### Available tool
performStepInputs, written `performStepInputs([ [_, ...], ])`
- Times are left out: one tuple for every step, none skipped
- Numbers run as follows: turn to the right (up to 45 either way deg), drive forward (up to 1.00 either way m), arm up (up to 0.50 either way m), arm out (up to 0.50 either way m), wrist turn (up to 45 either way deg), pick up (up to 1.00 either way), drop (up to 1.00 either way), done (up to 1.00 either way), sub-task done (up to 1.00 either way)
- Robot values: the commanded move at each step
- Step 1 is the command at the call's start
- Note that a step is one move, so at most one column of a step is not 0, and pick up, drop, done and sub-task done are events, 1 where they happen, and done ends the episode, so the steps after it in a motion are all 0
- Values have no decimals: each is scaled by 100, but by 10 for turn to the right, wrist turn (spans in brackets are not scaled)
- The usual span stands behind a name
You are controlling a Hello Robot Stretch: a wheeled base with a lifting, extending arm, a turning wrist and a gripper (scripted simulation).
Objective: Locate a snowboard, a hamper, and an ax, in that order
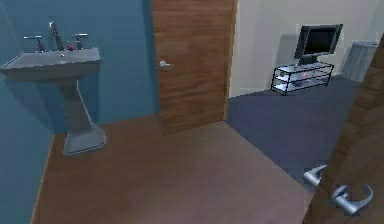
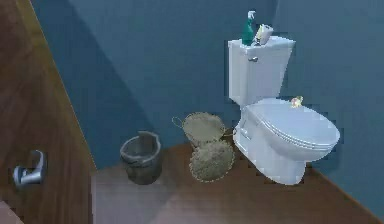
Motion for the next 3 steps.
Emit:
performStepInputs([
  [0,75,0,0,0,0,0,0,0],
  [390,0,0,0,0,0,0,0,0],
  [0,60,0,0,0,0,0,0,0],
])
